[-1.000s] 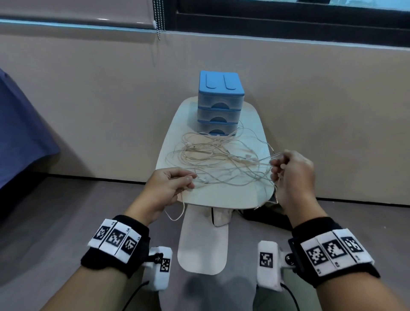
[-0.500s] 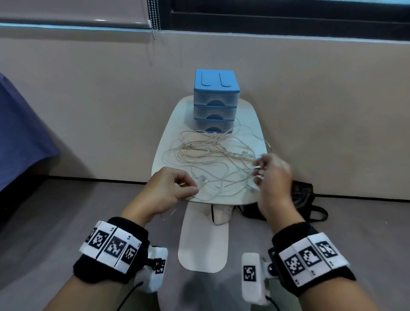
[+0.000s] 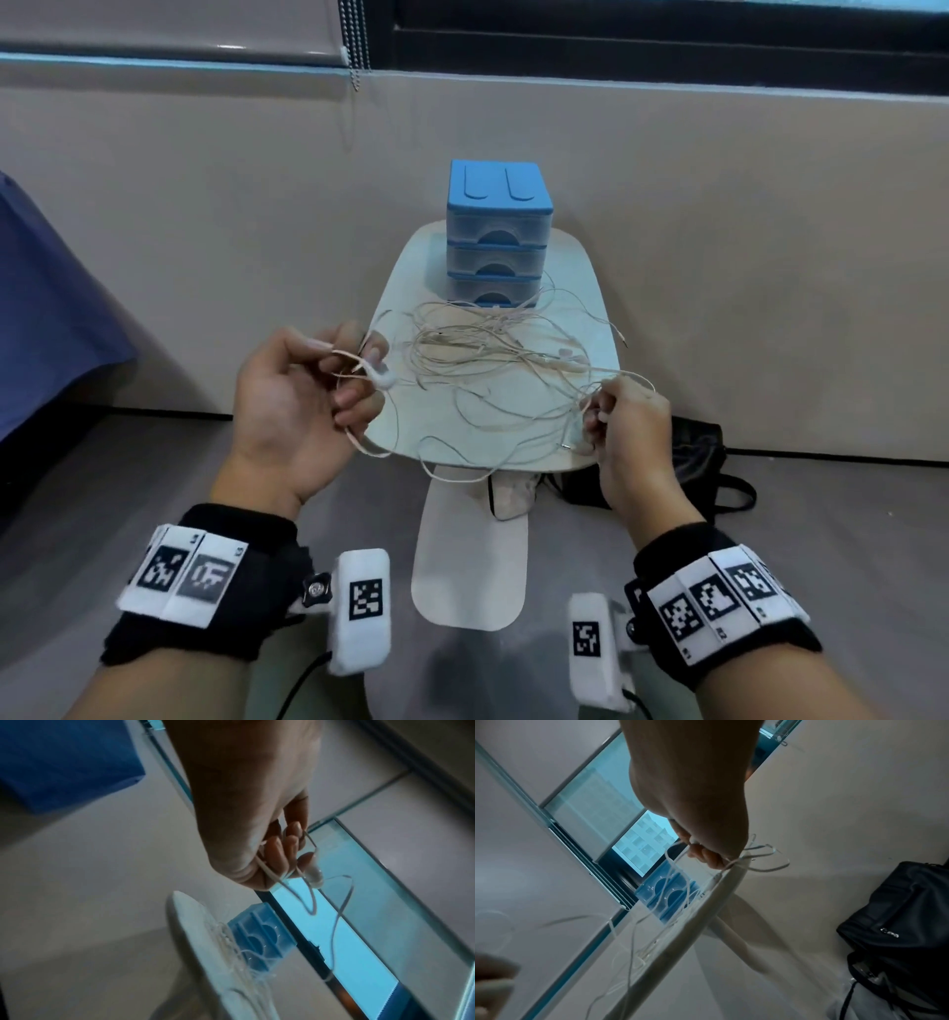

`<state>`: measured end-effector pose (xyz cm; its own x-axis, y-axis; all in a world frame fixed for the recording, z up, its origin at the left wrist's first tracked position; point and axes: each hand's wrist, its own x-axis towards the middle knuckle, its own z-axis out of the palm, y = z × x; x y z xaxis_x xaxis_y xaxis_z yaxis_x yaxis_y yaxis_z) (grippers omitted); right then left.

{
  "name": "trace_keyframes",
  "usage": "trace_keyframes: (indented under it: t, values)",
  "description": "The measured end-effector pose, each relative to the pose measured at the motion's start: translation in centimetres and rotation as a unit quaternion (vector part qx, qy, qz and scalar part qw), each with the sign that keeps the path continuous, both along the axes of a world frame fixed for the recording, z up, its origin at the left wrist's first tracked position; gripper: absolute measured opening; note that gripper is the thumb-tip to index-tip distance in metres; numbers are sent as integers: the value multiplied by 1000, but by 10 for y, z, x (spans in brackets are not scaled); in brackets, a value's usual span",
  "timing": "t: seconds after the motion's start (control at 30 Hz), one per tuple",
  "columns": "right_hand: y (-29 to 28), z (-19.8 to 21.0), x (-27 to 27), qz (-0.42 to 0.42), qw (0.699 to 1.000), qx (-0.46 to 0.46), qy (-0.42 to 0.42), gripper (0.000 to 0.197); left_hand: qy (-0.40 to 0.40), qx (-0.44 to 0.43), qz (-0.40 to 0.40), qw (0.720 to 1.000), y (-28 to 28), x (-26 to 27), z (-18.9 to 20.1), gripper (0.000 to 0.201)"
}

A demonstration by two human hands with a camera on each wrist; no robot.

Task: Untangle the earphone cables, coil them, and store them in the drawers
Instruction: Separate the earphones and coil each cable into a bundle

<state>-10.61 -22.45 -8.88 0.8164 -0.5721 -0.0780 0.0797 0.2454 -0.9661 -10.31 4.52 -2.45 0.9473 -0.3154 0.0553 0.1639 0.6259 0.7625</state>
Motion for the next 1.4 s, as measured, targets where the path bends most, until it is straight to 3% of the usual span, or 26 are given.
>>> trace_keyframes:
  t: [0.1, 0.3, 0.43, 0.57, 0.6, 0.7, 0.87, 1.03, 1.1, 1.2, 1.27, 1.4]
  values:
    - [-1, 9, -9, 10, 998, -28, -53, 28, -5, 61, 18, 998, 0, -2, -17, 15]
    - [-9, 21, -37, 60, 977, -162, -127, 48, -24, 211, 17, 977, 0, -14, -51, 18]
    - [-22, 24, -48, 169, 951, -254, -57, 55, -63, 344, -7, 937, -6, -23, -71, 22]
    - [-22, 7, -52, 199, 892, -403, 55, 15, -78, 425, -19, 902, -24, -25, -81, 30]
    - [-20, 4, -54, 205, 880, -422, 72, 15, -80, 433, -21, 897, -28, -25, -81, 29]
    - [-18, 0, -55, 192, 879, -430, 79, 25, -88, 458, -25, 884, -35, -25, -81, 24]
    - [-16, 2, -54, 151, 867, -467, 89, 8, -91, 457, -39, 884, -40, -28, -80, 19]
    - [-10, 9, -51, 206, 803, -537, 158, 10, -124, 448, -52, 884, -41, -32, -84, 4]
    - [-6, 17, -57, 234, 779, -547, 199, 13, -130, 455, -36, 880, -42, -34, -87, 17]
    - [0, 40, -68, 207, 708, -625, 257, 10, -140, 466, -21, 873, -42, -36, -89, 30]
    - [2, 68, -73, 165, 718, -638, 225, 10, -150, 468, -29, 871, -41, -35, -89, 34]
    - [5, 135, -75, 138, 809, -567, 63, 14, -160, 452, -49, 876, -42, -32, -87, 40]
